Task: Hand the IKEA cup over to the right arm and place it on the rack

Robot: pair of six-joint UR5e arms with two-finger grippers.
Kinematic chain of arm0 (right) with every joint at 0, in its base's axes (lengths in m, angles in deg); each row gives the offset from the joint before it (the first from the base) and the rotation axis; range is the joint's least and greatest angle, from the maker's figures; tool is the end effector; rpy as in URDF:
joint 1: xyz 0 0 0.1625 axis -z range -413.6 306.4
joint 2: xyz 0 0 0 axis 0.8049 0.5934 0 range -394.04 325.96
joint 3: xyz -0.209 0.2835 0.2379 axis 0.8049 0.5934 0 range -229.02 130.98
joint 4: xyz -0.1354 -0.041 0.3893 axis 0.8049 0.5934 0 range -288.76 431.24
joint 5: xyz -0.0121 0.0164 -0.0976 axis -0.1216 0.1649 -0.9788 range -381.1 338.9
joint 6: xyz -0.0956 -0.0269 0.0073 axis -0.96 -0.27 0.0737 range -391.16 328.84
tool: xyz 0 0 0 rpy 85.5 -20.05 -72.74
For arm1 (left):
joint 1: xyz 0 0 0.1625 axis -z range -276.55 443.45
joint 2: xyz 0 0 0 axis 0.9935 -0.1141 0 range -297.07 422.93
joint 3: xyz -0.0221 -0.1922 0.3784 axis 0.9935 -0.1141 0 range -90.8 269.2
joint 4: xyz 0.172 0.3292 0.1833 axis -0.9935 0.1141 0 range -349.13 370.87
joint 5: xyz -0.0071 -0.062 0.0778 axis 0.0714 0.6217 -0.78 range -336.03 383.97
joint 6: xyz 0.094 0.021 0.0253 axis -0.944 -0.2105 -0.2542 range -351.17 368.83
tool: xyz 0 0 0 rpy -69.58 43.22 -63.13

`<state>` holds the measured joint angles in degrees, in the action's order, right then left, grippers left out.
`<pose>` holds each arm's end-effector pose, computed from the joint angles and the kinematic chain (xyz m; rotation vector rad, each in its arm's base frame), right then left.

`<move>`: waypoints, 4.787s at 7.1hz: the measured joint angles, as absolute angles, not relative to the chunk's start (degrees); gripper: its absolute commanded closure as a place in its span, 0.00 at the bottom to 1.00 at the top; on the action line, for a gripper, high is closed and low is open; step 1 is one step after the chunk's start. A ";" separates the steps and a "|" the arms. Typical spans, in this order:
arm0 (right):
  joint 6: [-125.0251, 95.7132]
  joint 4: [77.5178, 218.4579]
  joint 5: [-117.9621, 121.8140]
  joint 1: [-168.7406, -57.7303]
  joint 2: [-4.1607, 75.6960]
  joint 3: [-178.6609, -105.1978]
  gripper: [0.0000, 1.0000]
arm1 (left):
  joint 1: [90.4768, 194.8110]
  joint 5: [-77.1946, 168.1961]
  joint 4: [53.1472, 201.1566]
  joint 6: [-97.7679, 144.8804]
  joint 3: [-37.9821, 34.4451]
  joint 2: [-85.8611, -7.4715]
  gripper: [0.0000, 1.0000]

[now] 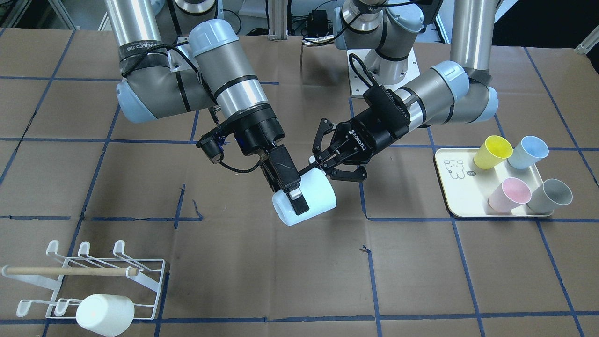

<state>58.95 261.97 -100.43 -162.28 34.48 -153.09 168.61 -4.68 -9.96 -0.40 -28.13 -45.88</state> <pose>0.3377 -0.5250 0.3795 1.0947 1.7318 -0.6060 -0.1782 -0.5113 0.3518 -0.7707 -1.8347 1.3063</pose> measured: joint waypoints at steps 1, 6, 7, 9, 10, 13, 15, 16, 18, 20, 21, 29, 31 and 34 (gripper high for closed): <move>58.94 261.98 -100.41 -162.27 34.48 -153.09 0.20 | 168.61 -4.68 -9.96 -0.40 -28.13 -45.88 0.86; 59.00 262.04 -100.48 -162.23 34.55 -153.08 0.50 | 168.62 -4.73 -9.96 -0.32 -27.82 -45.88 0.69; 59.14 262.05 -100.52 -162.24 34.58 -153.08 0.51 | 168.61 -4.81 -9.96 -0.31 -27.62 -45.88 0.41; 59.22 261.99 -100.55 -162.24 34.65 -153.09 0.55 | 168.61 -5.95 -10.04 -0.32 -27.26 -45.88 0.04; 59.13 261.98 -100.53 -162.26 34.68 -153.09 0.56 | 168.61 -6.25 -10.10 -0.32 -27.21 -45.88 0.02; 59.02 261.96 -100.47 -162.25 34.69 -153.09 0.66 | 168.06 -6.29 -10.04 -0.24 -27.51 -45.52 0.01; 58.72 262.03 -100.44 -162.08 34.58 -153.00 0.76 | 164.92 -6.15 -9.99 -0.17 -28.36 -45.20 0.01; 58.46 262.05 -100.40 -161.59 34.44 -152.65 0.82 | 162.79 -6.03 -9.92 -0.15 -29.29 -44.68 0.02; 54.62 261.67 -99.67 -157.21 34.42 -151.02 0.86 | 160.32 -9.61 -4.26 -0.02 -29.89 -42.23 0.02; 39.34 261.49 -98.11 -150.60 34.83 -150.65 0.89 | 159.98 -21.15 10.22 0.01 -25.74 -39.24 0.02; 31.38 261.50 -98.06 -147.51 34.97 -150.70 0.89 | 160.20 -28.26 19.70 -0.02 -21.08 -38.93 0.02; -28.09 270.64 -98.01 -128.73 27.59 -148.16 0.91 | 169.79 -62.51 89.41 6.34 3.35 -35.79 0.01; -32.81 276.50 -97.42 -126.67 22.39 -145.87 0.91 | 169.98 -65.01 93.47 6.34 2.07 -33.46 0.01; -34.01 279.54 -97.32 -126.01 20.00 -147.47 0.91 | 170.23 -66.71 94.07 5.89 -0.26 -31.23 0.01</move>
